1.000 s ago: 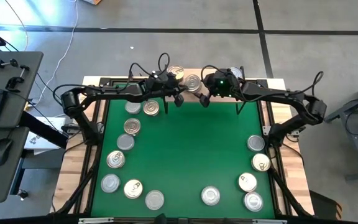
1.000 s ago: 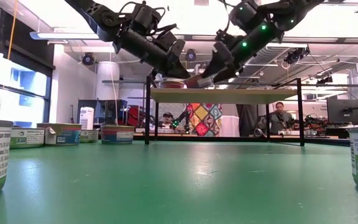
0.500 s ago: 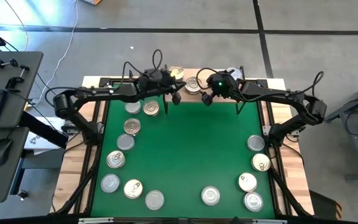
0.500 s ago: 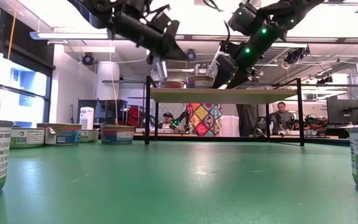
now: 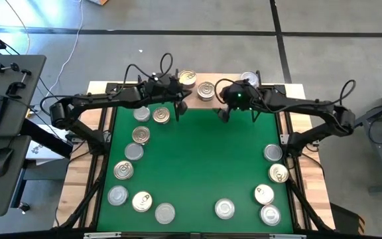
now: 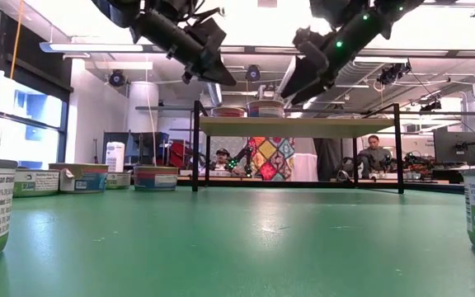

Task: Stack canned seafood by type on shelf
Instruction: Put the blue pink tuna can on the shelf

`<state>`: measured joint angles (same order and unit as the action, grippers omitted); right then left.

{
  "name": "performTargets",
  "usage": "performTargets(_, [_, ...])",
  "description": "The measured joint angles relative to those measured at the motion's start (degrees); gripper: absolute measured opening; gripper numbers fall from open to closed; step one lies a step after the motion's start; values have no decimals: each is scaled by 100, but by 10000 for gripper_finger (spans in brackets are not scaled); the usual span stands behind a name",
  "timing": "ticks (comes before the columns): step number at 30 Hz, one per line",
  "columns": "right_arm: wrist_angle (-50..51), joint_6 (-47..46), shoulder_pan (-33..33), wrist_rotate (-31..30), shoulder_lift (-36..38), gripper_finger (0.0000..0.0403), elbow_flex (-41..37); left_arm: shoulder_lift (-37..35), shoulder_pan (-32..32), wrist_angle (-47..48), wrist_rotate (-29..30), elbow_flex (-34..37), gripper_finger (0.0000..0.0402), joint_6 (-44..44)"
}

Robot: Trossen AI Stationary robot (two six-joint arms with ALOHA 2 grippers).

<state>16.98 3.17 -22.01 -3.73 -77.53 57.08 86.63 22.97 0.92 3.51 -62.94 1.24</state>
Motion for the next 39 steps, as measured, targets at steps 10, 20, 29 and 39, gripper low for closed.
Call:
performTargets(10, [-415, 246, 197, 586, -91, 280, -4, -3, -107, 248, 64, 0, 0, 192])
performTargets(20, [-730, 334, 95, 586, -406, 217, -4, -7, -329, 250, 81, 0, 0, 240])
performTargets(29, [-901, 319, -363, 8, -617, 215, -4, -11, -392, 298, 82, 0, 0, 205])
performTargets(39, [-1382, -198, -884, -459, -617, 215, -4, -11, -395, 336, 80, 0, 0, 202])
